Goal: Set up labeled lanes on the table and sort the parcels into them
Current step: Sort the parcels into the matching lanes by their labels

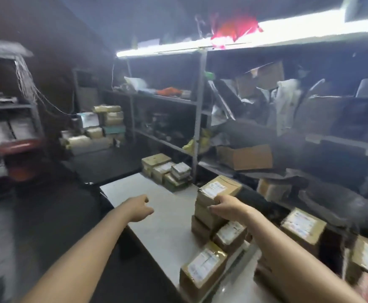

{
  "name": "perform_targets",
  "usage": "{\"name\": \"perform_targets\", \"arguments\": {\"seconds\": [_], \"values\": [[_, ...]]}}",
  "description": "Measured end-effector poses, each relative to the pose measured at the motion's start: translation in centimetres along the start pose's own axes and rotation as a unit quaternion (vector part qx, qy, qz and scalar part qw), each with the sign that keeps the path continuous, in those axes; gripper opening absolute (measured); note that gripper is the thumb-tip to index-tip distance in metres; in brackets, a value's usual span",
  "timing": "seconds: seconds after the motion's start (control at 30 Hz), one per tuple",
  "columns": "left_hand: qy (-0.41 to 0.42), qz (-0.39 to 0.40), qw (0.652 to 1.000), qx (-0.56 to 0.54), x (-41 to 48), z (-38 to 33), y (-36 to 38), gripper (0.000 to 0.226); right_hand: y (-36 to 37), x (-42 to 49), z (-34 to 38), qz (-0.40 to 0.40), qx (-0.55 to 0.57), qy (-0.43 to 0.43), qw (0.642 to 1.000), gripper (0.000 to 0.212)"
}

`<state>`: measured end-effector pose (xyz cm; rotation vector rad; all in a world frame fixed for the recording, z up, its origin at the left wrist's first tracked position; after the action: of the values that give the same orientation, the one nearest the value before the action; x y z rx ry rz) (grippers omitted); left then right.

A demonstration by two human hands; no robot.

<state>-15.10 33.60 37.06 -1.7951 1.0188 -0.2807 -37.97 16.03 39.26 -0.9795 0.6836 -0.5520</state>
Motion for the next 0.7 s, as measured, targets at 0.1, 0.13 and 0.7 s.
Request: {"name": "perform_targets", "arguments": {"seconds": [0.1, 0.13, 0.7], "values": [[-0.028, 0.006, 1.000, 0.000, 3.1, 5.4, -2.3, 0.059, 2.8, 5.5, 5.6, 0.030, -0.015, -0.015, 0.999, 0.050], [-0.039, 0.005, 0.999, -0.006, 4.6, 7.2, -3.1, 0.059, 3.5, 7.3, 7.4, 0.034, -0.021, -0.019, 0.999, 0.055], [-0.128, -0.034, 0.990, 0.058, 29.4, 21.0, -18.8, 0.049, 6.9, 40.2, 25.9, 0.088, -0.025, -0.100, 0.991, 0.055]]}}
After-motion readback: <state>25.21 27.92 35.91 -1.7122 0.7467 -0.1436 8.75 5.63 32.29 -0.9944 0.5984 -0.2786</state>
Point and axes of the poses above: each hand's wrist, its own x-axis towards the middle knuckle, its own y-axis out of the palm, z = x × y, the point moved 8 cm from there along x, towards the middle knuckle, and after that the axes turned 4 degrees about -x, right-handed, at the moved point
